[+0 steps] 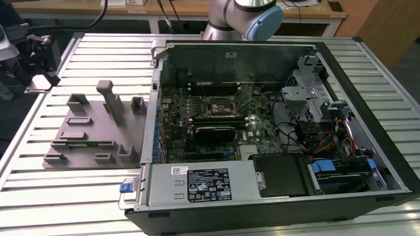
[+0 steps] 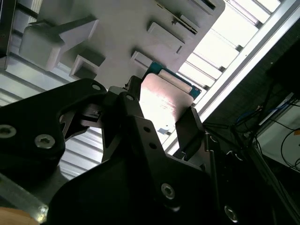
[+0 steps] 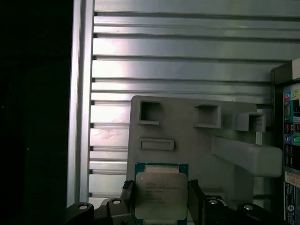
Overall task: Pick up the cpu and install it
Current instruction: 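Pick up the cpu and move it towards the insertion slot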
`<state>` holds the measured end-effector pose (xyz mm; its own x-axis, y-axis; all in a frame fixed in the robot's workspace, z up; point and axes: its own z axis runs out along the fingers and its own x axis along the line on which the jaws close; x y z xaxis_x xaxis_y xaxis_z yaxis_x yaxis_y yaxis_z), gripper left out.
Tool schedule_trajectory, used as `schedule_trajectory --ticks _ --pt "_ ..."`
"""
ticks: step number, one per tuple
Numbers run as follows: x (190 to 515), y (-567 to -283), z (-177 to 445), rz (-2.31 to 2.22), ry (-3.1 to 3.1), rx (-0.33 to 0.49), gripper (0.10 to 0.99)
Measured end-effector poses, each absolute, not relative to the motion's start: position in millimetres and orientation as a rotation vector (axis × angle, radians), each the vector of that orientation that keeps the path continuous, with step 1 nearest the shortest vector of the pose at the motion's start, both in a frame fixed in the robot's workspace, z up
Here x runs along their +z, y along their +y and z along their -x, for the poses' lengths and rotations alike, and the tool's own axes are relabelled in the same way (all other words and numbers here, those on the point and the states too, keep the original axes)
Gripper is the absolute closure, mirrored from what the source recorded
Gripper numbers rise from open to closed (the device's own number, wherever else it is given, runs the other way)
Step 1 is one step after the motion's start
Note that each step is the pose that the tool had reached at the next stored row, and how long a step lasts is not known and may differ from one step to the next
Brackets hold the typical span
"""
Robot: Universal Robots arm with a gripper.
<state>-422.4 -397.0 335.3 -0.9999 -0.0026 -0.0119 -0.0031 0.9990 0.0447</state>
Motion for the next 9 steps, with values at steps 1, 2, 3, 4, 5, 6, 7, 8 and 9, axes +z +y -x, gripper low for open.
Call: schedule_trajectory --ticks 1,2,3,4,5,6,7,8,9 --pt "337 -397 422 0.004 3.129 0.07 0.545" --pt "339 -397 422 0.004 3.129 0.07 0.545" --pt "340 -397 422 0.004 3.129 0.07 0.545" --pt "342 -397 422 0.004 3.129 0.07 0.545" --pt "344 -397 422 0.004 3.129 0.07 0.545" --pt "345 -397 422 0.004 3.129 0.07 0.545" --pt "347 -397 422 0.004 3.129 0.07 0.545" --pt "349 -397 422 0.004 3.129 0.07 0.545" --pt "351 -397 422 0.004 3.129 0.07 0.545"
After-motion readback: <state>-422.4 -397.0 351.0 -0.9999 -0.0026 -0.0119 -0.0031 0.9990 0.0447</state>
